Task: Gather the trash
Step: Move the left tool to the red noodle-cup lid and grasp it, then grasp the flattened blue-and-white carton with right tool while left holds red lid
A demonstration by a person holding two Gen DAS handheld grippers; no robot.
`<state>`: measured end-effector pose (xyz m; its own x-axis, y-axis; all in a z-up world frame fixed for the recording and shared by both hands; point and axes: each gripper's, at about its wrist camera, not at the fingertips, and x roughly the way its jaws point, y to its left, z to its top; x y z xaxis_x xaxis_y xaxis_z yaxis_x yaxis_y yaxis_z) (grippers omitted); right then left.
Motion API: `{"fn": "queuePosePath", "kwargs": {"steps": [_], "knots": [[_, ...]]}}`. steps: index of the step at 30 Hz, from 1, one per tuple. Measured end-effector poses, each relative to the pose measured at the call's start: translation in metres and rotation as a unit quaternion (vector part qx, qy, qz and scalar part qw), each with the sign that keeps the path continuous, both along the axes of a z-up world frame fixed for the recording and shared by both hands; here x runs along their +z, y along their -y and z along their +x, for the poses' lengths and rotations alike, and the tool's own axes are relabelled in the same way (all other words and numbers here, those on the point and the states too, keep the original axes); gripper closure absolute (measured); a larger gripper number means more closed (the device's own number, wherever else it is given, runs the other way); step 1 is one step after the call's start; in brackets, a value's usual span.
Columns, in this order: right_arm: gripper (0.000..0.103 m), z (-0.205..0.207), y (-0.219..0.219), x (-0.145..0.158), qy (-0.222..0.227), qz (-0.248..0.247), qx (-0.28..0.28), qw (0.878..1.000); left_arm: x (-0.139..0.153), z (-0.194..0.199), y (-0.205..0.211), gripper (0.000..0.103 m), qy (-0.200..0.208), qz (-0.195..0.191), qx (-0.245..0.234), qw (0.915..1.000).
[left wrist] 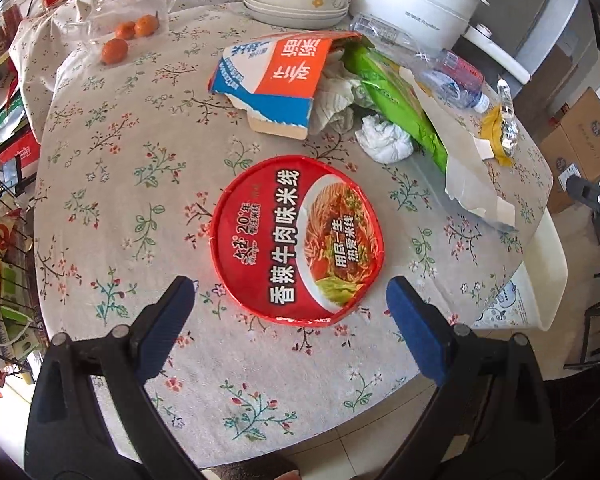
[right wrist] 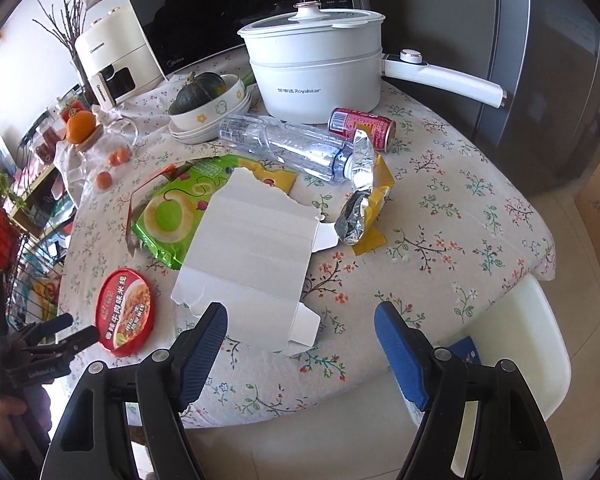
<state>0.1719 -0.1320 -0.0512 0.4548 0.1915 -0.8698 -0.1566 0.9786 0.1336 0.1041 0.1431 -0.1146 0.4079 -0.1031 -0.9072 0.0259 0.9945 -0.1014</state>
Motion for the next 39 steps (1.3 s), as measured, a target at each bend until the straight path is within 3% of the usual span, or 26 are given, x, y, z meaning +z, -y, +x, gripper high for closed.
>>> {"fn": "queuePosePath", "kwargs": {"steps": [3, 6, 9, 10, 12, 14, 18, 20, 22, 27, 31, 35, 39], "knots": [[0.025, 0.002, -0.005, -0.003, -0.005, -0.001, 0.003, 1.0, -0.002, -0.007, 0.018, 0.006, 0.013, 0.035, -0.071, 0.9968], [0.025, 0.005, -0.009, -0.008, -0.01, -0.005, 0.004, 1.0, -0.01, -0.007, 0.026, 0.007, 0.012, 0.07, -0.11, 0.9914], [0.025, 0.006, -0.013, -0.013, -0.017, -0.008, 0.005, 1.0, -0.028, 0.0, 0.029, 0.025, -0.013, 0.094, -0.124, 0.9877], [0.025, 0.006, -0.014, -0.015, -0.018, -0.009, 0.006, 1.0, -0.029, -0.003, 0.031, 0.025, 0.006, 0.116, -0.129, 0.9848], [0.025, 0.006, -0.017, -0.018, -0.02, -0.013, 0.009, 1.0, -0.026, -0.004, 0.032, 0.032, 0.017, 0.104, -0.131, 0.9858], [0.025, 0.005, -0.018, -0.019, -0.021, -0.016, 0.012, 1.0, -0.024, -0.005, 0.034, 0.046, 0.024, 0.11, -0.132, 0.9848], [0.025, 0.004, -0.018, -0.02, -0.022, -0.022, 0.012, 0.999, -0.021, -0.01, 0.041, 0.058, 0.033, 0.115, -0.141, 0.9827], [0.025, 0.003, -0.015, -0.021, -0.023, -0.021, 0.009, 0.999, -0.019, -0.011, 0.048, 0.09, 0.038, 0.109, -0.15, 0.9819], [0.025, 0.002, -0.013, -0.02, -0.023, -0.022, 0.007, 0.999, -0.016, -0.009, 0.047, 0.098, 0.034, 0.093, -0.142, 0.9849], [0.025, -0.002, -0.007, -0.018, -0.022, -0.019, -0.001, 1.0, -0.003, -0.01, 0.036, 0.099, 0.056, 0.075, -0.103, 0.9903], [0.025, -0.003, -0.004, -0.014, -0.016, -0.016, -0.007, 1.0, 0.024, -0.013, 0.02, 0.099, 0.092, 0.027, -0.071, 0.9929], [0.025, -0.001, 0.0, -0.014, -0.017, -0.008, -0.015, 1.0, 0.038, -0.015, 0.009, 0.099, 0.106, -0.018, -0.049, 0.9929], [0.025, 0.0, -0.001, -0.016, -0.019, -0.006, -0.018, 1.0, 0.05, -0.02, 0.011, 0.099, 0.123, -0.038, -0.043, 0.9908]]}}
